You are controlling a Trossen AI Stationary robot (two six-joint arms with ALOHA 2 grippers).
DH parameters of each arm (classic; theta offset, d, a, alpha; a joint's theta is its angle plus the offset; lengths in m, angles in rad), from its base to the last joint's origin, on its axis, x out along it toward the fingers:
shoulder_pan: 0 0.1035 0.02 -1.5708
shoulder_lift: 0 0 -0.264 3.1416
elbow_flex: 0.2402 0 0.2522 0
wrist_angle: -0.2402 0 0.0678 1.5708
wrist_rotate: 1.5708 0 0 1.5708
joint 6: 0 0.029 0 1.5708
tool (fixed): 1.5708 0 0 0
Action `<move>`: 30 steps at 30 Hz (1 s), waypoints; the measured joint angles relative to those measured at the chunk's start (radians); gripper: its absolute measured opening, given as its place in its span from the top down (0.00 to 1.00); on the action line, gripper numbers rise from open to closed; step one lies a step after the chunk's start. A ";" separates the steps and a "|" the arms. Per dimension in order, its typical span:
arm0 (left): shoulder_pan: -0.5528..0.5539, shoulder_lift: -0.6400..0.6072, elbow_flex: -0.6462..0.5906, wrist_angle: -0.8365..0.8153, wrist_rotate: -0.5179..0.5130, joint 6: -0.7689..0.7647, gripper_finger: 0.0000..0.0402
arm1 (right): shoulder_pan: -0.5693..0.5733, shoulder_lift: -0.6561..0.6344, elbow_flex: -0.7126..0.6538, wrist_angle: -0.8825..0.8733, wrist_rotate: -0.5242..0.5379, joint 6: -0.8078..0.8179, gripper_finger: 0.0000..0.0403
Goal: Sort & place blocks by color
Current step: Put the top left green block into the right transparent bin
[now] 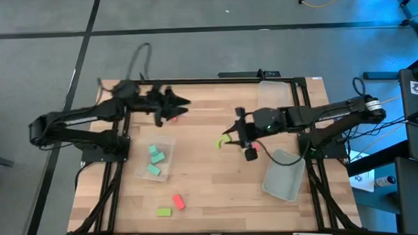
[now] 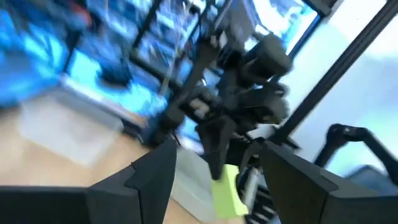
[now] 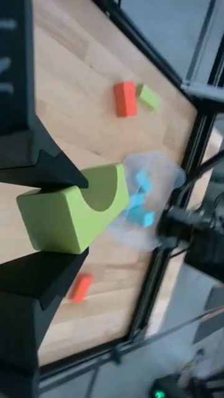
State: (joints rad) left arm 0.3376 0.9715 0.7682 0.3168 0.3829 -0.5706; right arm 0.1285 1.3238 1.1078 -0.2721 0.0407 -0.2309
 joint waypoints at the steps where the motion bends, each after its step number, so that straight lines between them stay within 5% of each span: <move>1: -0.005 -0.039 -0.011 -0.003 -0.026 0.029 0.44 | -0.014 -0.020 -0.014 -0.009 -0.001 0.022 0.64; 8: -0.100 -0.289 -0.222 0.030 -0.284 0.107 0.44 | -0.110 -0.203 -0.194 0.052 0.005 0.203 0.64; 14: -0.175 -0.458 -0.412 0.128 -0.442 0.116 0.44 | -0.134 -0.346 -0.440 0.433 0.069 0.377 0.65; 19: -0.191 -0.483 -0.446 0.120 -0.467 0.221 0.44 | -0.135 -0.367 -0.546 0.683 0.170 0.439 0.64; 30: -0.190 -0.481 -0.446 0.151 -0.477 0.243 0.44 | -0.140 -0.367 -0.491 0.642 0.296 0.404 0.63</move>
State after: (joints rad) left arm 0.1474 0.4904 0.3218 0.4679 -0.0940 -0.3277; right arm -0.0110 0.9573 0.6172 0.3704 0.3363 0.1727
